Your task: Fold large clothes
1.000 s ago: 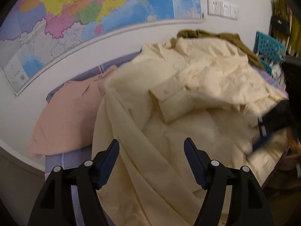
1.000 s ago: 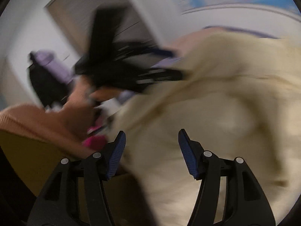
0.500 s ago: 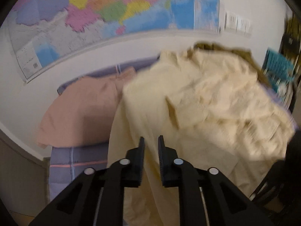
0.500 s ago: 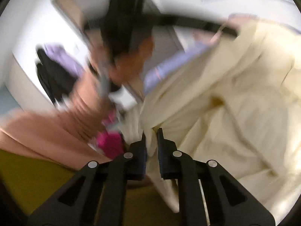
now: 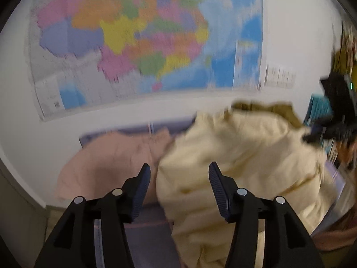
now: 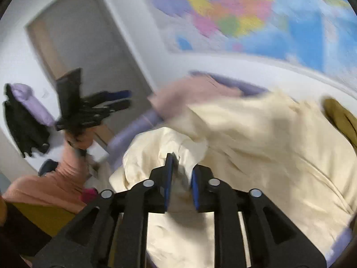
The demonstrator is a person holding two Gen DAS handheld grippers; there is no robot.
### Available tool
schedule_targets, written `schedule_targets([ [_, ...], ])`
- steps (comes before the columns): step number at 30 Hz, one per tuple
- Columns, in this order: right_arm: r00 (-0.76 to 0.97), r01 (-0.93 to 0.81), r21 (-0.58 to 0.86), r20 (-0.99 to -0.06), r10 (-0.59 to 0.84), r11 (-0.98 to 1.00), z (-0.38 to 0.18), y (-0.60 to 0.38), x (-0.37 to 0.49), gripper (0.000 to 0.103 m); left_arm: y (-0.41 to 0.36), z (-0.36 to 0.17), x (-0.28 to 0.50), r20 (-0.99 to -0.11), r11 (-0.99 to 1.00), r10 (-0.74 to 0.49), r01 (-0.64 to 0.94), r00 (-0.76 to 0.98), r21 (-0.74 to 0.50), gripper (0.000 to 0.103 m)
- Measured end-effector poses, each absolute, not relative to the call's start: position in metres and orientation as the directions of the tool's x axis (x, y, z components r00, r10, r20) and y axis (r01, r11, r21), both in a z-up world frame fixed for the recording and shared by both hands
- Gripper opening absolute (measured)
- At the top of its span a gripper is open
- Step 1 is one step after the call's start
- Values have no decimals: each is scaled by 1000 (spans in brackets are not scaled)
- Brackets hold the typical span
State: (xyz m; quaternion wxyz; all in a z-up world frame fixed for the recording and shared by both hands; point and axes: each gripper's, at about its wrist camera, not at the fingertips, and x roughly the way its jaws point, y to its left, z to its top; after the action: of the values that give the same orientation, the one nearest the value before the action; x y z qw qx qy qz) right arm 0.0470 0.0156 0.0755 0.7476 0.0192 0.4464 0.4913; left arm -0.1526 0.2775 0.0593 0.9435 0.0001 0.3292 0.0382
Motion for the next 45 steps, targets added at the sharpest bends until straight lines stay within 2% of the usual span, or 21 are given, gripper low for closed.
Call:
schedule_targets([
  [1,127,-682,474,-674,728,558,61,6,52,22,277,45,-146,-654,998,58,-62,754,17,52],
  [4,154,-607,411,-778,608,680,16,-17,56,44,281,10,-128,-726,997,66,-67,685,28,52],
  [8,191,-514,490,-735,651,704,-12,-61,55,77,286,-19,-105,-777,995,98,-80,622,61,59],
  [10,205,-495,513,-715,668,701,-19,-74,46,79,287,-21,-96,-777,995,102,-79,622,68,65],
  [12,203,-483,525,-711,673,701,-28,-81,34,96,285,-22,-86,-768,993,122,-73,628,98,69],
  [16,173,-463,501,-758,629,731,-54,-60,23,92,274,-31,-55,-774,984,157,-31,613,176,75],
  [17,169,-465,499,-760,627,731,-59,-55,22,84,271,-38,-45,-786,980,170,-18,594,198,73],
  [18,170,-465,502,-758,630,729,-61,-51,21,71,268,-45,-36,-799,978,175,-6,575,209,68],
  [19,171,-466,505,-754,634,727,-63,-48,22,65,267,-51,-29,-806,975,186,-1,561,224,53],
  [20,176,-473,506,-748,640,721,-62,-45,22,53,266,-56,-21,-804,966,221,-12,552,257,32],
  [21,183,-487,512,-733,655,708,-57,-43,23,42,266,-58,-16,-798,958,255,-29,547,286,20],
  [22,203,-501,502,-724,659,705,-49,-44,22,41,269,-56,-12,-792,956,268,-51,548,289,9],
  [25,317,-518,477,-664,677,711,-9,-62,23,38,282,-30,-9,-748,968,246,-112,617,226,4],
  [28,430,-509,423,-629,648,749,28,-84,32,37,288,6,-10,-639,951,305,-197,706,236,1],
  [30,480,-492,382,-631,610,783,44,-91,42,38,293,25,-4,-607,956,292,-219,739,194,2],
  [33,456,-446,353,-701,548,823,30,-91,66,39,295,24,6,-635,969,248,-200,732,148,4],
  [34,431,-436,363,-719,545,823,19,-91,73,39,293,20,9,-643,973,232,-181,730,144,12],
  [35,409,-415,363,-744,528,834,6,-89,80,39,292,13,9,-664,979,201,-155,720,129,29],
  [38,357,-373,369,-789,499,851,-31,-89,90,40,283,-4,0,-696,980,196,-117,691,160,50],
  [43,340,-326,446,-767,544,833,-58,-102,85,41,292,-26,-15,-733,974,226,-125,641,191,76],
  [45,346,-330,444,-764,545,833,-55,-101,83,41,296,-32,-16,-753,981,192,-97,630,169,76],
])
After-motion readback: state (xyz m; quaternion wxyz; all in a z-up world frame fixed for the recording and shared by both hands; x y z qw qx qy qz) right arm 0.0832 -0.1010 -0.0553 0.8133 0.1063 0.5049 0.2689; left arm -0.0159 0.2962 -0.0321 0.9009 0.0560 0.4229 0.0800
